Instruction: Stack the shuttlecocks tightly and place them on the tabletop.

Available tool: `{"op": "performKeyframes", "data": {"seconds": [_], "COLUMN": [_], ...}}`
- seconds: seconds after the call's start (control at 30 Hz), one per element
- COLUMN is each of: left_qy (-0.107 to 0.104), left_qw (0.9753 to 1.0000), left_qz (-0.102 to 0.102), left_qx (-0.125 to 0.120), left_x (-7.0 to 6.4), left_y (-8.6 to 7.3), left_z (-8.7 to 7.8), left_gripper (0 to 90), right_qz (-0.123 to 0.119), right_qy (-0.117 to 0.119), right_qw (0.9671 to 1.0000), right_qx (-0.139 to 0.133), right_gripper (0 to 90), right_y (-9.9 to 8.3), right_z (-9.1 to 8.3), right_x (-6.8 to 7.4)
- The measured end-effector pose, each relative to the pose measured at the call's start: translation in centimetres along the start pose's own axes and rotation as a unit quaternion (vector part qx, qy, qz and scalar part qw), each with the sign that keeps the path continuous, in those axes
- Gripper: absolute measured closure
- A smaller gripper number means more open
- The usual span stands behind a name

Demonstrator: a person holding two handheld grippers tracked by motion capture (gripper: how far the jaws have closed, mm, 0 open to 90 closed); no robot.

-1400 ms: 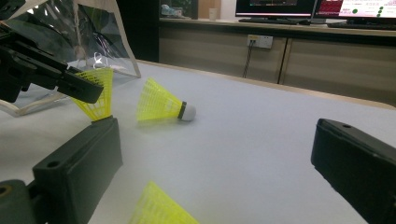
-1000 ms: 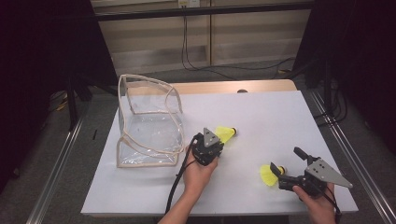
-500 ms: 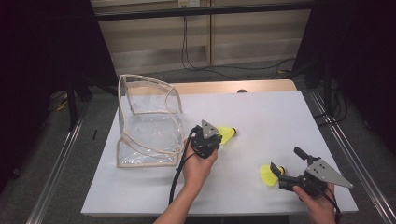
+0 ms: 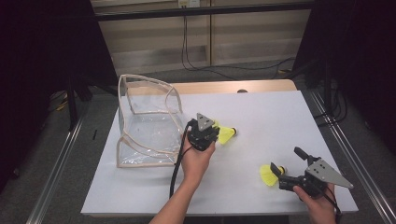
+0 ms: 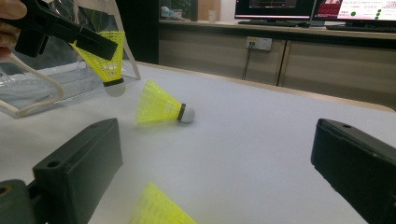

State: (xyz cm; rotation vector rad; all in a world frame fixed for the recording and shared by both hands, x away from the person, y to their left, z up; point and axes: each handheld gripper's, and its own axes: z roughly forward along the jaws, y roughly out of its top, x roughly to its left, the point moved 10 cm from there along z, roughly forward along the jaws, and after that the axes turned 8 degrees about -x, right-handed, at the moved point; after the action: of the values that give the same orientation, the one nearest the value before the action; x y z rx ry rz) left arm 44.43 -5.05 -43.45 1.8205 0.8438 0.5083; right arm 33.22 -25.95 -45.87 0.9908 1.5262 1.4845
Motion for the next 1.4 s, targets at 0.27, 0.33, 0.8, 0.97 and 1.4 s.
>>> {"op": "performKeyframes", "data": {"seconds": [0.27, 0.33, 0.8, 0.97, 1.4], "left_qy": [0.037, 0.051, 0.095, 0.111, 0.131], "left_qw": [0.9988, 0.998, 0.9936, 0.9917, 0.9896], "left_qz": [-0.023, -0.027, -0.042, -0.043, -0.043], "left_qx": [-0.023, -0.027, -0.045, -0.048, -0.041], "left_x": [1.0, 1.4, 2.9, 3.6, 4.7], "left_y": [0.6, 0.7, 1.1, 1.1, 0.3], "left_z": [0.3, 0.4, 1.7, 2.4, 4.1], "left_gripper": [88.5, 89.0, 89.1, 89.0, 88.9], "right_qz": [-0.001, -0.001, 0.0, 0.0, -0.001], "right_qy": [0.0, 0.0, 0.001, 0.001, 0.004], "right_qw": [1.0, 1.0, 1.0, 1.0, 1.0], "right_qx": [0.0, 0.0, 0.0, 0.0, -0.001], "right_gripper": [1.5, 1.5, 1.6, 1.5, 1.6], "right_y": [0.0, 0.0, 0.0, 0.0, 0.0], "right_z": [0.0, 0.0, 0.0, 0.0, 0.0], "right_x": [0.0, 0.0, 0.0, 0.0, 0.1]}}
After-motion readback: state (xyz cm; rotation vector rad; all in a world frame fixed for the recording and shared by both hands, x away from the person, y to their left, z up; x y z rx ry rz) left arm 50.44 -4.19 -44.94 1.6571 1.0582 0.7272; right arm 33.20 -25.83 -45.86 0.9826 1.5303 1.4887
